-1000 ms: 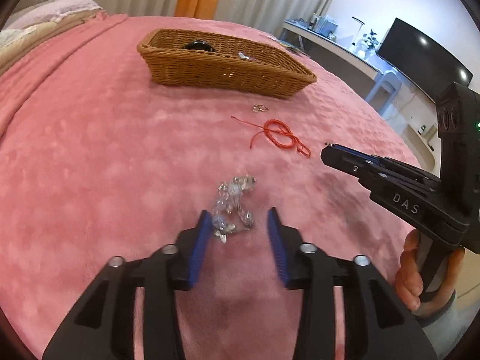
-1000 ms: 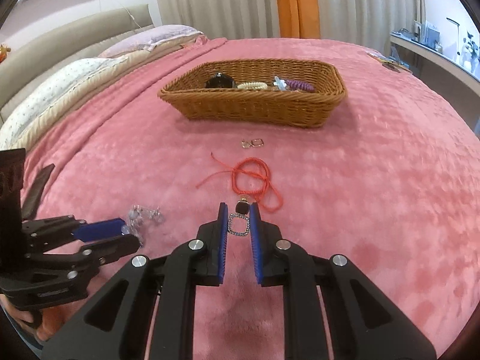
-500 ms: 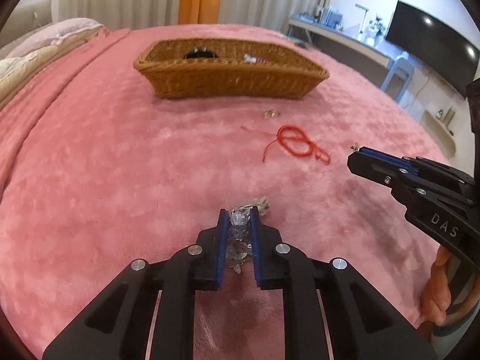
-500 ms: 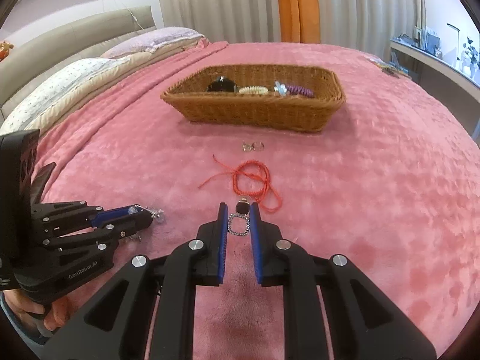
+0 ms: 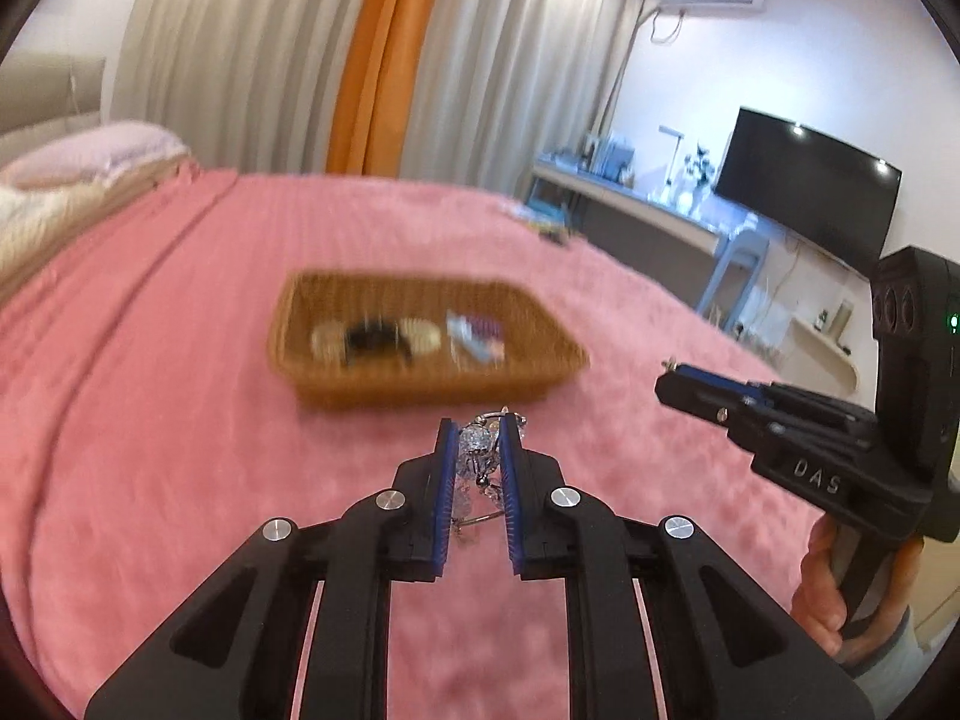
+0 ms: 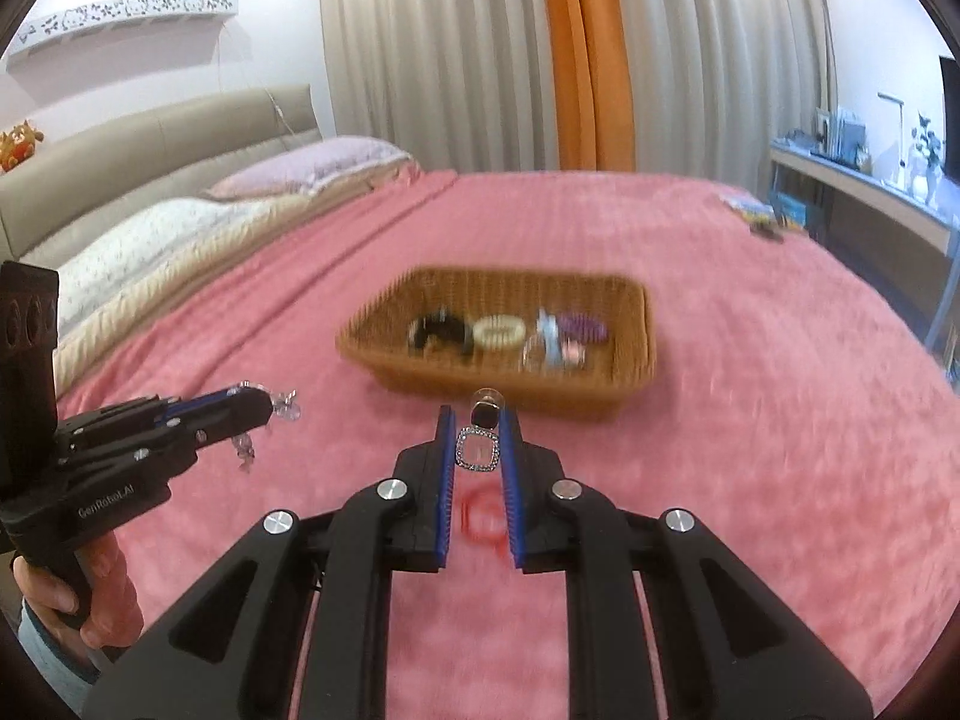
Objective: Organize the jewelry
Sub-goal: 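Carry the brooch and square pendant into the basket and open both tools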
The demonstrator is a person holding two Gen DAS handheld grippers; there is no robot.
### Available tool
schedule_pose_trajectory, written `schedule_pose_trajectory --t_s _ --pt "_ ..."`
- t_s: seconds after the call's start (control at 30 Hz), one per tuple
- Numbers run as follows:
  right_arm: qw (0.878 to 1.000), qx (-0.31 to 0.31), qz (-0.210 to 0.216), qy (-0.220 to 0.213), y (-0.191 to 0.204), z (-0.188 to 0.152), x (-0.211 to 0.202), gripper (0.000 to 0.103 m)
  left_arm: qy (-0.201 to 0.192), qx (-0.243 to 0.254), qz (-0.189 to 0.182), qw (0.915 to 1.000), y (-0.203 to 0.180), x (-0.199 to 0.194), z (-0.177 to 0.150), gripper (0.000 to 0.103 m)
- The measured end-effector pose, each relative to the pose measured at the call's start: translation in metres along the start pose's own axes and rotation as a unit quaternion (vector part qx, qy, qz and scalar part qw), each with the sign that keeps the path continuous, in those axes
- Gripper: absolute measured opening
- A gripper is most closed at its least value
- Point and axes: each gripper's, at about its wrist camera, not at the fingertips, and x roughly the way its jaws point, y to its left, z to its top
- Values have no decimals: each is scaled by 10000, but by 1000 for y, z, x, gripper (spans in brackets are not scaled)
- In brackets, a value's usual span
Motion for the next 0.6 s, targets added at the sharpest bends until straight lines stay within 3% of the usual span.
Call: schedule_pose_trajectory --t_s 0.13,0.33,0.47,0.6 --pt "9994 -157 -177 -252 -3 33 14 12 -420 -8 -137 9990 4 12 36 12" --pt "9999 -33 -116 -99 -18 72 74 12 -425 -257 49 9988 26 70 68 12" --pt "9996 144 -97 211 -33 80 130 12 -367 -386 318 9981 45 110 68 12" --pt "9977 412 27 533 -51 66 173 12 -149 -549 455 9973 68 148 54 12"
